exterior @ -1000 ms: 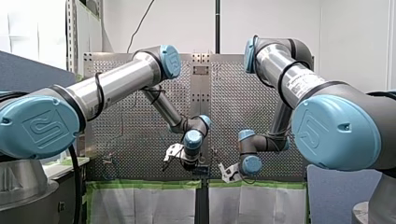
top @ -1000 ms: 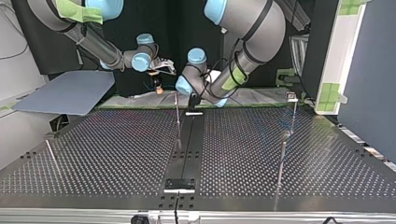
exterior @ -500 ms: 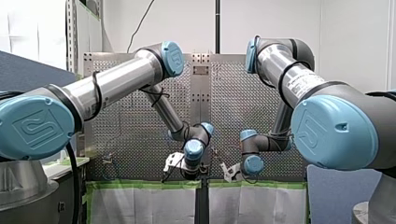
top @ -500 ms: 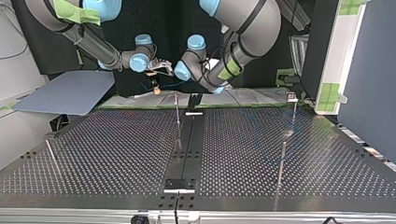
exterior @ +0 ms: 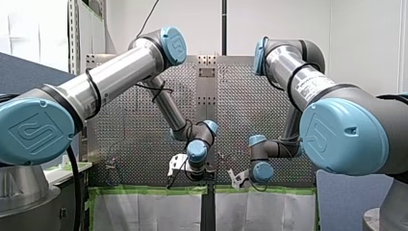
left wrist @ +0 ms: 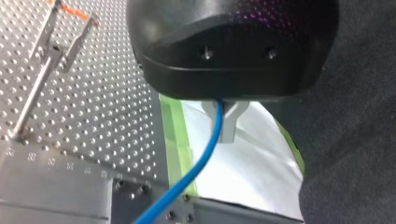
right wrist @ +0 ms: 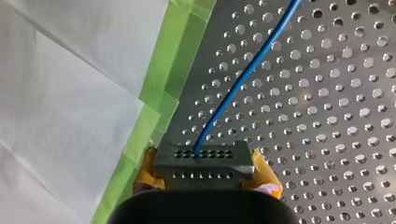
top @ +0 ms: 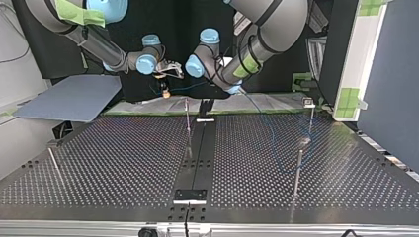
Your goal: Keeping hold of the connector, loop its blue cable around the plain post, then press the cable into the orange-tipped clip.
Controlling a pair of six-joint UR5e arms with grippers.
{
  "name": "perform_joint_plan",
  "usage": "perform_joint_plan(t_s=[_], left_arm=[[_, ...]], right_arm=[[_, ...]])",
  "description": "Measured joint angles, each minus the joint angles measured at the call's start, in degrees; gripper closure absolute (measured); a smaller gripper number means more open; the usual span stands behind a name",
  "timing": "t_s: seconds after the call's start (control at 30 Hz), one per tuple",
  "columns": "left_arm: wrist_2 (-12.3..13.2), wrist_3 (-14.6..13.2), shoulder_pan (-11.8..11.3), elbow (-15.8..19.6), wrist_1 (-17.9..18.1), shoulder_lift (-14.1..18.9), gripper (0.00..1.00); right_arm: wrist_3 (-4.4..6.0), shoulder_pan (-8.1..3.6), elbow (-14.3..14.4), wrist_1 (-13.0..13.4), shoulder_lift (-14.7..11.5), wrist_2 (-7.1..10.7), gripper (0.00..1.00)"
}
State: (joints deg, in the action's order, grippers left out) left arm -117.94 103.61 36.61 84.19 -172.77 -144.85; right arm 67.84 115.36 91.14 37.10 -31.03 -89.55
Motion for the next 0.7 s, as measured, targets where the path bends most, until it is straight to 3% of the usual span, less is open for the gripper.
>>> perform_joint_plan(t_s=[0.2, 0.33, 0.57, 0.7], left_arm=[[0.16, 1.78, 0.43, 3.08, 3.06, 0.70, 1.00], [-0.87, 2.59, 0.67, 5.12, 5.11, 0.95, 1.00], [-2.20, 4.19, 0.77, 8.81, 8.80, 1.27, 1.00], [-2.33, 4.76, 0.46, 10.85, 10.86, 1.26, 1.00]], right_arm=[[0.17, -0.37, 2.17, 2.40, -0.11, 1.24, 1.00], [0.57, -0.79, 3.59, 3.89, -0.89, 3.01, 1.00], [3.53, -1.99, 7.27, 7.93, -4.58, 5.04, 1.00], [4.29, -2.48, 8.69, 9.21, -6.79, 5.33, 1.00]])
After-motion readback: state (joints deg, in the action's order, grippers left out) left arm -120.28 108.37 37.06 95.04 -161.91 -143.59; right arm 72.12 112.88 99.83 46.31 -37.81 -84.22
